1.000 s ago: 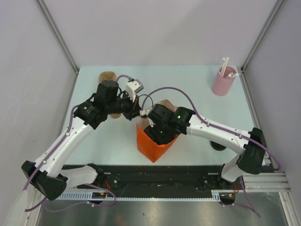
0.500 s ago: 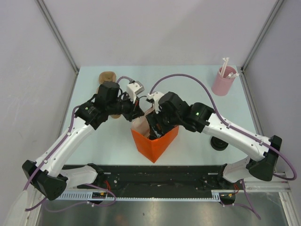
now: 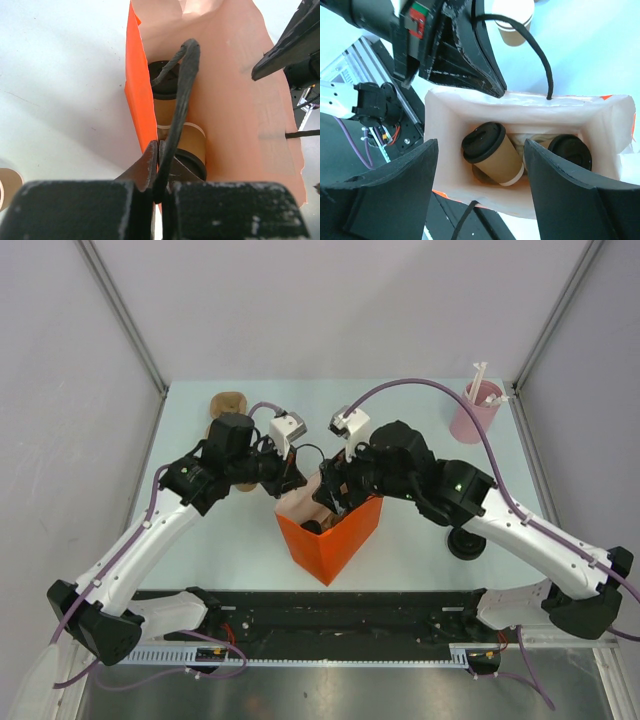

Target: Pack the takeout coffee

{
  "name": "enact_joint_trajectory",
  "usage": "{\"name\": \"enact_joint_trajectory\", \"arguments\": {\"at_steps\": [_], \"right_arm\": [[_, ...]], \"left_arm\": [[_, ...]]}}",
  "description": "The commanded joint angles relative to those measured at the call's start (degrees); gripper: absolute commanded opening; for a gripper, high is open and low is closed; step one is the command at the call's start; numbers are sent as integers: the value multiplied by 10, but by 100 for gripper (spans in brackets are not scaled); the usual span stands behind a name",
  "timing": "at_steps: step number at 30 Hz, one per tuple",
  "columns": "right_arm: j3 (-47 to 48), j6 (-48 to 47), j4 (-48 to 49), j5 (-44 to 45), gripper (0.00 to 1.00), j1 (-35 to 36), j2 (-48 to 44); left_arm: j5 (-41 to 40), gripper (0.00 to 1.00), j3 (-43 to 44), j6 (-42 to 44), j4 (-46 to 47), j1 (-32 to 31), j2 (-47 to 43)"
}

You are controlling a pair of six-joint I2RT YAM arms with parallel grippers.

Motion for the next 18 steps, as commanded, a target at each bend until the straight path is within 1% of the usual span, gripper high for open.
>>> {"name": "enact_joint_trajectory", "arguments": {"at_steps": [1, 12, 17, 18], "right_arm": [[22, -10, 51, -1, 74, -3, -27], [15, -8, 98, 9, 75, -6, -62], [9, -9, 99, 19, 75, -12, -76], [8, -8, 97, 23, 75, -13, -78]], "left_arm": [[16, 0, -6, 22, -7, -2, -12], [22, 0, -4, 23, -7, -2, -10], [23, 1, -4, 24, -7, -2, -9], [23, 2, -4, 24, -8, -2, -9]]}}
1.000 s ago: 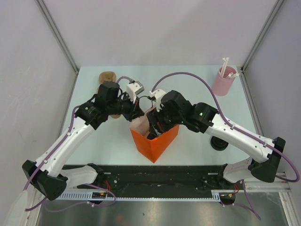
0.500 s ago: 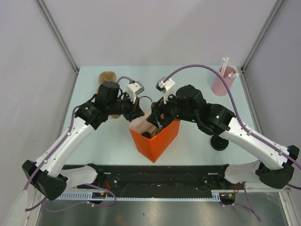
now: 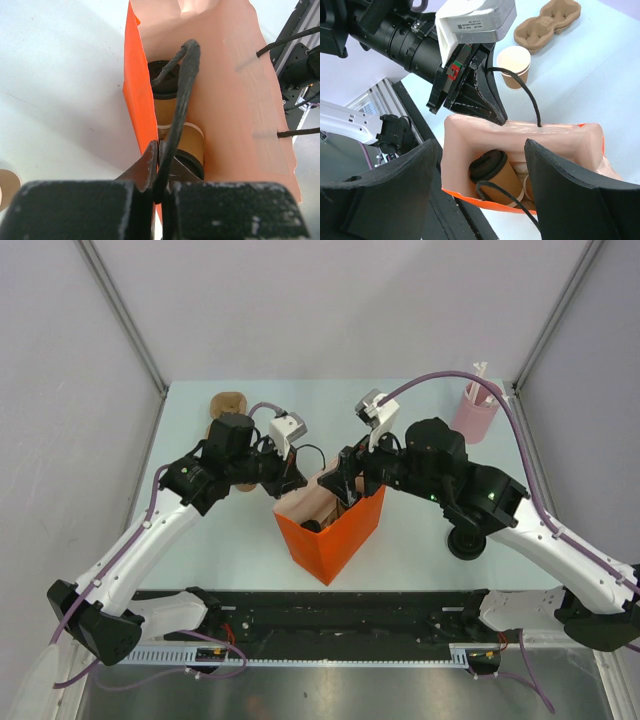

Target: Pack the takeout coffee

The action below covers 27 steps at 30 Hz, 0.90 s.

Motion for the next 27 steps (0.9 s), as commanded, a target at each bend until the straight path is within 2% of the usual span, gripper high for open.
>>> {"name": "enact_joint_trajectory", "arguments": {"at_steps": [1, 5, 11, 19, 23, 27], "right_arm": [[6, -6, 27, 32, 75, -8, -23], [4, -4, 20, 46, 75, -15, -30], [3, 7, 1, 58, 76, -43, -33], [5, 7, -15, 20, 75, -52, -16], [23, -30, -67, -34, 69, -29, 26], [66, -66, -137, -16, 67, 10, 98]], "left_arm": [[19, 4, -3, 25, -7, -2, -9], [24, 11, -2, 26, -8, -3, -9], [28, 13, 0, 26, -8, -2, -8], [33, 0, 0, 21, -8, -2, -10], [40, 0, -1, 14, -9, -2, -13], [40, 0, 0, 12, -9, -2, -12]]}}
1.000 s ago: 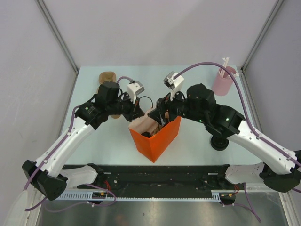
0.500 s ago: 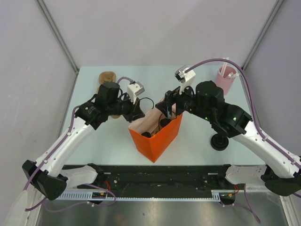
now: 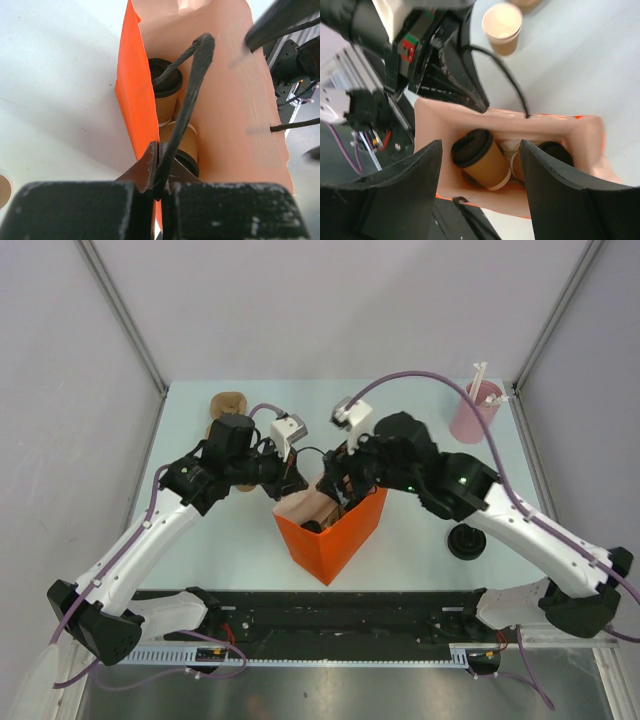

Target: Pack the takeout coffee

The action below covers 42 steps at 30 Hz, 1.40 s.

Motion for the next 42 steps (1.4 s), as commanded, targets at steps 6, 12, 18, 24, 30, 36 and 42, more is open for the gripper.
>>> {"name": "enact_joint_trajectory", "arguments": {"at_steps": [6, 12, 18, 24, 30, 36, 42], "right_arm": [[69, -48, -98, -6, 66, 52, 89], [72, -42, -75, 2, 70, 52, 72], [74, -45, -46, 6, 74, 45, 51], [71, -37, -31, 6, 75, 17, 33], [66, -24, 6, 0, 76, -19, 15], [68, -17, 8, 14, 77, -48, 11], [66, 3, -6, 20, 77, -112, 5]], "left_arm": [[21, 1, 1, 10, -3, -2, -11], [22, 36, 19, 13, -8, -2, -11], [26, 68, 45, 27, -22, -2, -15], [23, 84, 71, 47, -35, -2, -22], [8, 96, 98, 73, -51, -2, -28], [5, 98, 116, 75, -58, -2, -34], [-17, 98, 143, 68, -66, 1, -44]]}}
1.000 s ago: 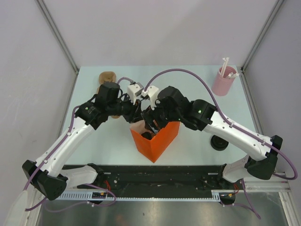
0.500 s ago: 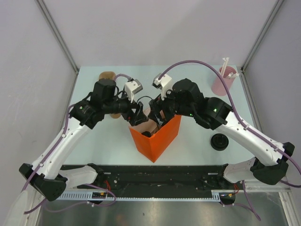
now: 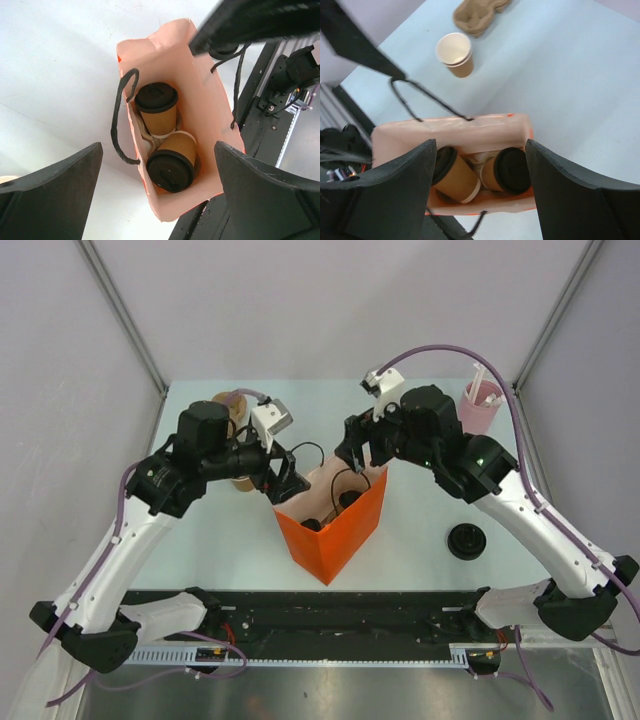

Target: Pack the takeout coffee

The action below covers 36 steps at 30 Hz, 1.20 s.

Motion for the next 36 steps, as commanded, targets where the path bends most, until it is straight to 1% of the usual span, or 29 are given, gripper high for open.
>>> {"name": "enact_joint_trajectory", "arguments": {"at_steps": [1, 4, 9, 10, 12, 13, 14, 15, 16, 18, 21, 22, 24, 27, 28, 30, 31, 32, 33, 34, 36], "right_arm": [[16, 23, 8, 16, 77, -50, -21], [7, 27, 9, 11, 76, -84, -25], [6, 27, 13, -11, 75, -140, -28], [6, 24, 14, -14, 75, -176, -29], [5, 6, 23, 9, 72, -210, -23], [4, -3, 26, 16, 68, -246, -19], [2, -11, 35, 53, 65, -264, -14], [-7, -24, 42, 62, 60, -287, 4], [-12, -30, 52, 65, 57, -322, 13], [-27, -44, 89, 60, 55, -352, 45], [-44, -99, 139, 54, 59, -374, 81], [-43, -130, 149, 55, 61, -380, 106], [-36, -156, 177, 60, 66, -398, 135], [-6, -191, 198, 69, 67, -422, 190], [1, -195, 203, 70, 68, -426, 203], [17, -213, 213, 69, 68, -436, 240], [21, -220, 217, 78, 68, -437, 251], [27, -235, 222, 80, 68, -437, 271], [32, -238, 223, 84, 68, -439, 282], [36, -242, 224, 93, 66, -440, 289], [44, -250, 224, 99, 65, -441, 309]], "left_arm": [[-22, 98, 43, 30, -3, 3, -20], [-32, 98, 59, 22, -4, 20, -23], [-32, 98, 80, 6, -4, 65, -26], [-32, 98, 82, 5, -4, 70, -28], [-32, 98, 82, 4, -4, 83, -28], [-33, 98, 80, 4, -4, 88, -28], [-32, 98, 79, 4, -4, 96, -29], [-32, 98, 76, 5, -4, 100, -29], [-31, 98, 73, 4, -3, 103, -29], [-25, 98, 53, 9, -2, 110, -30], [-26, 97, 23, 18, -3, 114, -29], [-30, 98, 16, 20, -3, 115, -28], [-32, 98, 1, 25, -3, 118, -29], [-26, 97, -13, 33, -3, 123, -26], [-23, 96, -14, 35, -3, 124, -25], [-21, 90, -19, 40, -4, 124, -24], [-14, 85, -24, 42, -4, 125, -23], [-7, 75, -28, 45, -3, 125, -23], [2, 70, -33, 44, -2, 125, -20], [17, 63, -42, 46, -3, 125, -19], [29, 58, -49, 47, -3, 125, -12]]}}
